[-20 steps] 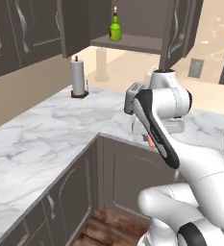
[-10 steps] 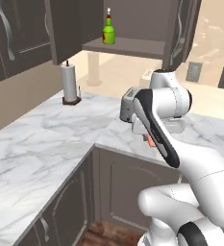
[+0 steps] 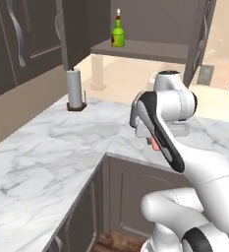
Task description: Pick up the bar soap and spray from the sink, and place them back in the cabinet, and close the cabinet doors.
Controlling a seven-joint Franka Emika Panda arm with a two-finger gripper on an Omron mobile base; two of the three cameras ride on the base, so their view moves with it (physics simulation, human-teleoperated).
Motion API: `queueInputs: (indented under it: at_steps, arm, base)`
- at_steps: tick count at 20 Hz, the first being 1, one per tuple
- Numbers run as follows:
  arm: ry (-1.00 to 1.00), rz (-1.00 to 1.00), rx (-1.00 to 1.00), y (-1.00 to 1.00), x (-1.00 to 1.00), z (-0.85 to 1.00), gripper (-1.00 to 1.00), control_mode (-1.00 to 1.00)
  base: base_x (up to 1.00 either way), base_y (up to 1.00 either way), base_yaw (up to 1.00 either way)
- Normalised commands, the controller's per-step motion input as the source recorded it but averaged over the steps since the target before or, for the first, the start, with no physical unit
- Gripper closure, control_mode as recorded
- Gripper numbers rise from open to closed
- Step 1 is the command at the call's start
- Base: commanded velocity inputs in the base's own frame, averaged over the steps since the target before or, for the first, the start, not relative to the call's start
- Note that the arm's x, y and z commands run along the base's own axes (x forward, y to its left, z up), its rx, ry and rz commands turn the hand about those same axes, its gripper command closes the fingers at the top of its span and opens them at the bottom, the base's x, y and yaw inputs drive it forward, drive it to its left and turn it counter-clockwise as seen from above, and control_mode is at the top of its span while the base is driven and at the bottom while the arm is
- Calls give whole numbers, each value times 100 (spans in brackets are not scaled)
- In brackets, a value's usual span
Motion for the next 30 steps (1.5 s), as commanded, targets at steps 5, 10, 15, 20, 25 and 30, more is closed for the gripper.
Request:
queueInputs:
  at_steps: [5,10,15,20,25,30]
  arm:
    - [0,0,0,0,0,0,100,100]
    - [0,0,0,0,0,0,100,100]
    - [0,0,0,0,0,0,100,100]
    - [0,0,0,0,0,0,100,100]
    - [0,0,0,0,0,0,100,100]
    - [0,0,0,0,0,0,100,100]
  base:
    - [48,30,-3]
    - [50,11,-2]
    - [51,0,0]
    - [46,0,0]
    - [42,4,0]
    - [50,25,0]
